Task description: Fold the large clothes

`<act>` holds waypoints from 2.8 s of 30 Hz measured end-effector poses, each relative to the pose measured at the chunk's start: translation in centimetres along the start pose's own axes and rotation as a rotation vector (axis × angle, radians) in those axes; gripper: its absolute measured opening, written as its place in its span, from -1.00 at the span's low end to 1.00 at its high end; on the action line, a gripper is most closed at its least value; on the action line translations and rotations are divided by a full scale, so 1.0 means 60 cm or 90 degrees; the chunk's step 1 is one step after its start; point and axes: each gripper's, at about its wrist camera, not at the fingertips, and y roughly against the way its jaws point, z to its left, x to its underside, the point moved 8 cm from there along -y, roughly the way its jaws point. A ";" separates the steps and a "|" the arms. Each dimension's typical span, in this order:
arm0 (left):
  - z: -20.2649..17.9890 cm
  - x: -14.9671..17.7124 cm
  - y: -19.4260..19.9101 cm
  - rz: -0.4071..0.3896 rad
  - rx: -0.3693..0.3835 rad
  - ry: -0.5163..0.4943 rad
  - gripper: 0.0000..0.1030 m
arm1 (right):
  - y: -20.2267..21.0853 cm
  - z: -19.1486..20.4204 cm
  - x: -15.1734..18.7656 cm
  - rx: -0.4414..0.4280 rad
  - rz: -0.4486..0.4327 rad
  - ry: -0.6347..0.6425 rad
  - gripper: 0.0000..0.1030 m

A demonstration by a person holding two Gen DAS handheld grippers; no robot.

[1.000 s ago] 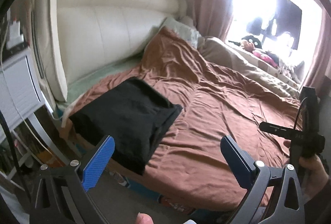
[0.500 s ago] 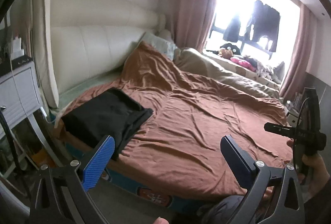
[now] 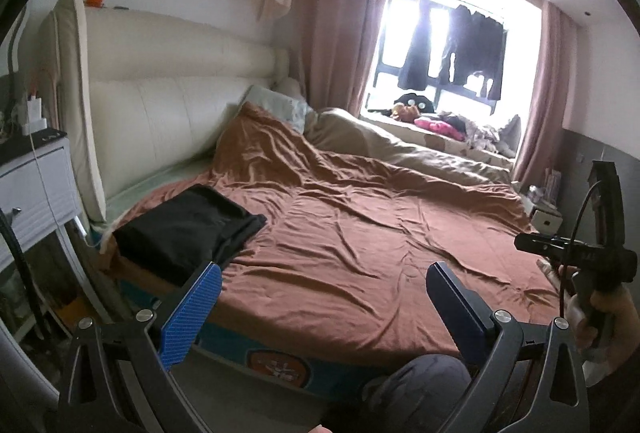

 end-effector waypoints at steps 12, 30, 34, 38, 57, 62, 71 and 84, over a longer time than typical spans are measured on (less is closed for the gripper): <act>-0.065 0.081 0.051 -0.004 0.034 -0.030 0.99 | 0.095 0.003 0.113 0.026 -0.045 0.010 1.00; -0.077 0.179 0.098 -0.009 0.047 -0.022 0.99 | 0.162 0.014 0.254 0.053 -0.084 0.005 1.00; -0.081 0.187 0.102 -0.008 0.049 -0.027 0.99 | 0.159 0.013 0.256 0.048 -0.079 -0.002 1.00; -0.084 0.188 0.104 -0.007 0.053 -0.025 0.99 | 0.157 0.018 0.257 0.050 -0.076 0.003 1.00; -0.095 0.200 0.099 -0.003 0.064 -0.039 0.99 | 0.153 0.008 0.273 0.051 -0.070 -0.013 1.00; -0.095 0.200 0.099 -0.002 0.065 -0.040 0.99 | 0.151 0.010 0.273 0.050 -0.068 -0.016 1.00; -0.101 0.206 0.093 0.004 0.070 -0.044 0.99 | 0.145 0.012 0.275 0.049 -0.065 -0.023 1.00; -0.111 0.215 0.087 0.015 0.075 -0.048 0.99 | 0.142 0.013 0.280 0.046 -0.058 -0.028 1.00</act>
